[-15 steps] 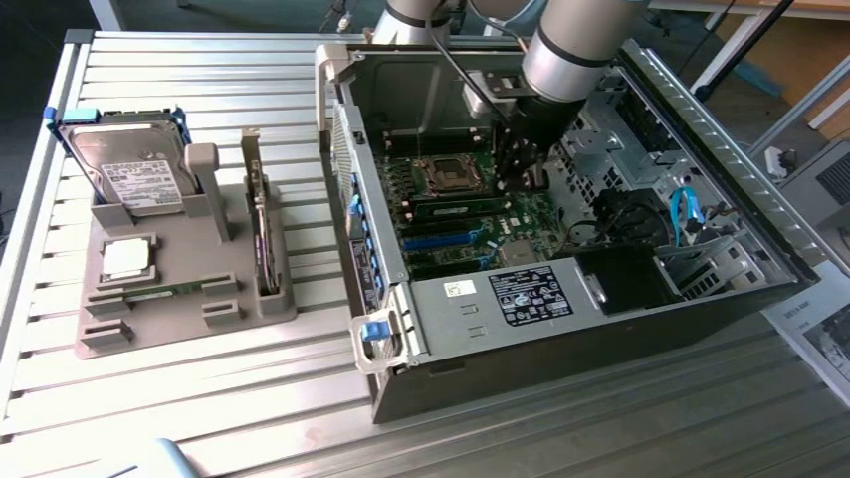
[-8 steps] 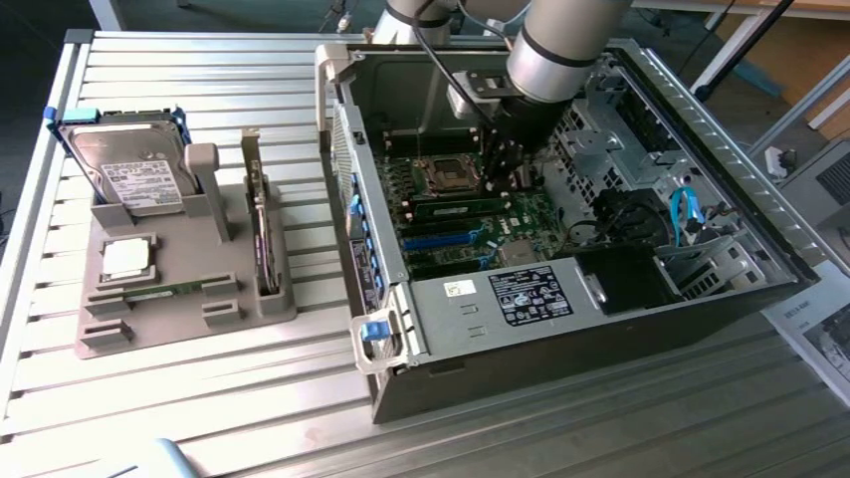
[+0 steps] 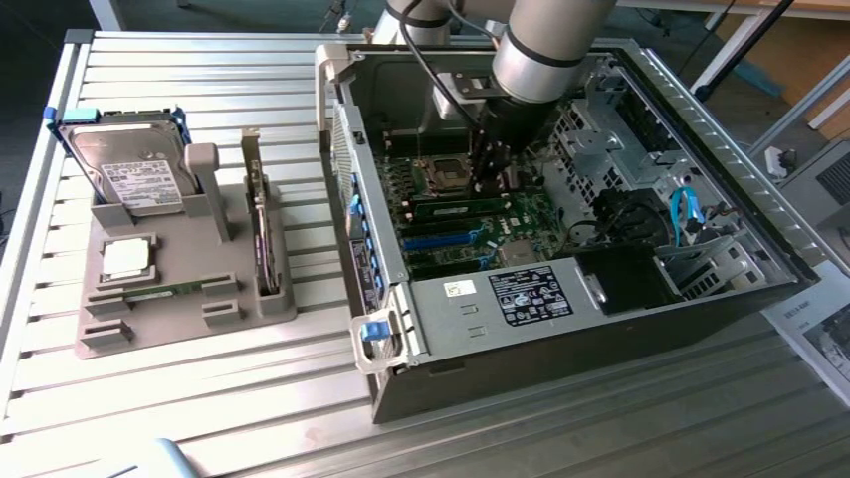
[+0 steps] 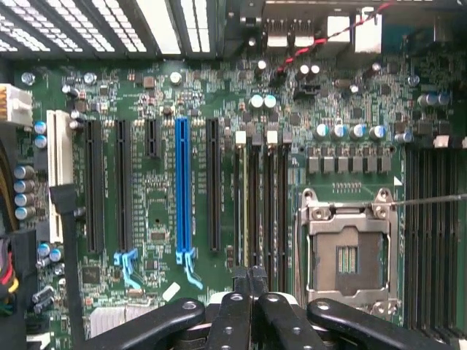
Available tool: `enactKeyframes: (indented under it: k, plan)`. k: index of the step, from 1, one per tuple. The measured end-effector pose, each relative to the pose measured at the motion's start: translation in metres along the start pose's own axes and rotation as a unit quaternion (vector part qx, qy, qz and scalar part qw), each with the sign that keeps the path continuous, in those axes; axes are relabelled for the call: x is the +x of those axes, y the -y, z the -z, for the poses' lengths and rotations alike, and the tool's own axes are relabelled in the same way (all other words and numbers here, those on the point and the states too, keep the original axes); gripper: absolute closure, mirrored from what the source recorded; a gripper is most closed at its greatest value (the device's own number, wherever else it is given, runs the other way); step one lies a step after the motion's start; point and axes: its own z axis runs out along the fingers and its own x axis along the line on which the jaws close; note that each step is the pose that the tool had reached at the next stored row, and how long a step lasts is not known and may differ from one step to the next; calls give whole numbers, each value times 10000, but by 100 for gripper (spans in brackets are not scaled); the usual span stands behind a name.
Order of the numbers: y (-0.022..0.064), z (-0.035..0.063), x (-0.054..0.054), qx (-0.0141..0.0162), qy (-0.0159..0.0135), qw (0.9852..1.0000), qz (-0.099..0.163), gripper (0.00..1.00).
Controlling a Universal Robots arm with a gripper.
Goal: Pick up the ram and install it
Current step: 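Press down the ram until it locks into place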
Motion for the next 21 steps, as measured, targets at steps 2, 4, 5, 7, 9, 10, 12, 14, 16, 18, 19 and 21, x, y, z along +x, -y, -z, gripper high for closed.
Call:
enactKeyframes:
  k: [2,4,5,7,9,10,12,14,16,18,19,21]
  plan:
    - [-28,-1,0,0,0,10000,0,90]
    - [-47,-1,1,0,0,10000,0,90]
    - [-48,-1,0,0,0,10000,0,90]
    - [-49,-1,1,0,0,10000,1,90]
    - [-49,-1,1,0,0,10000,0,90]
    - [-49,-1,1,0,0,10000,0,90]
    - [-49,-6,1,1,1,10000,0,90]
    - [-49,-16,1,0,0,10000,0,90]
    - [-49,-29,2,0,0,10000,0,90]
    - [-49,-40,2,0,0,10000,0,90]
    - [-49,-46,3,0,0,10000,0,90]
    - [-48,-63,4,0,0,10000,0,90]
